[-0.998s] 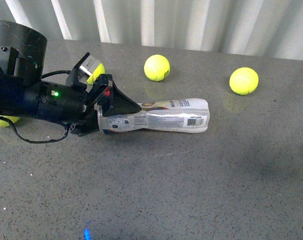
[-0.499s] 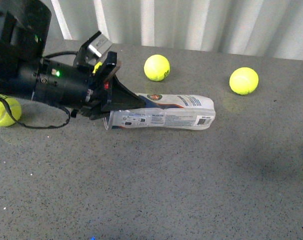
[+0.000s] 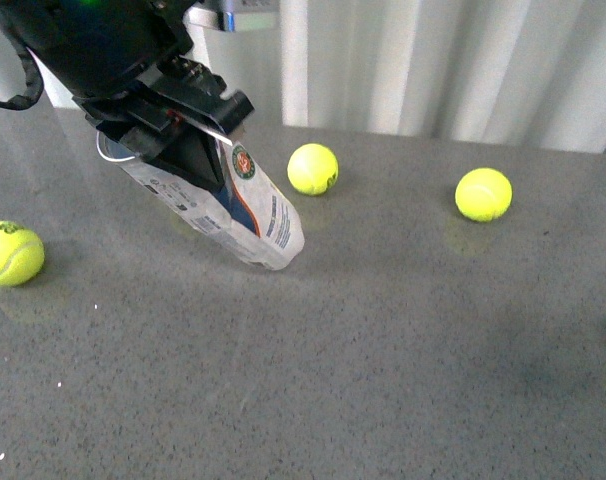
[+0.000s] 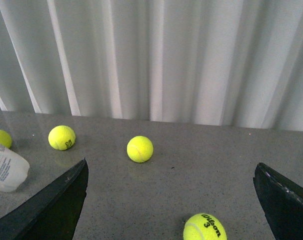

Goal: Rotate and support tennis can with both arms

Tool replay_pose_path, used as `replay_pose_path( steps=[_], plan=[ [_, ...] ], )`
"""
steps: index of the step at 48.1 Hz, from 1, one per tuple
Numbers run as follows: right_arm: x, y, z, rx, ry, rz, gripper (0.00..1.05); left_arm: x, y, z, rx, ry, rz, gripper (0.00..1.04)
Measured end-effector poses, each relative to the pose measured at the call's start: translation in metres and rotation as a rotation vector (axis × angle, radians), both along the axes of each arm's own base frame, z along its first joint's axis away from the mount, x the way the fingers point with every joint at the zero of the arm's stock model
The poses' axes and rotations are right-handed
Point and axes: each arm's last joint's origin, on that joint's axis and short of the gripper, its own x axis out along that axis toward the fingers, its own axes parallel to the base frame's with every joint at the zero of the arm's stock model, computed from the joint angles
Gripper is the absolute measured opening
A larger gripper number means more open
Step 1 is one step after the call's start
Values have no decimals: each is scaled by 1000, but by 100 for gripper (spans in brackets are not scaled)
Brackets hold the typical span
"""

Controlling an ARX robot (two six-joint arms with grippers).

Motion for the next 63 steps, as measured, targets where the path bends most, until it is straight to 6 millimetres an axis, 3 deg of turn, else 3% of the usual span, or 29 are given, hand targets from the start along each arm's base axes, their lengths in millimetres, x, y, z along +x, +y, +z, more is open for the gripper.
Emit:
replay_pose_path(
  steps=[10, 19, 35, 54, 63],
  plan=[
    [0, 0, 0, 0, 0, 0, 97, -8, -38, 20, 216, -41, -136, 4],
    [0, 0, 0, 0, 0, 0, 97, -15, -71, 5, 380, 25, -297, 4],
    [0, 0, 0, 0, 0, 0, 97, 1, -85, -3, 459, 83, -367, 4],
    [0, 0, 0, 0, 0, 0, 97, -2, -98, -6, 449, 98, -486, 4],
    [0, 0, 0, 0, 0, 0, 97, -2, -104, -4, 465, 84, -492, 39]
  ],
)
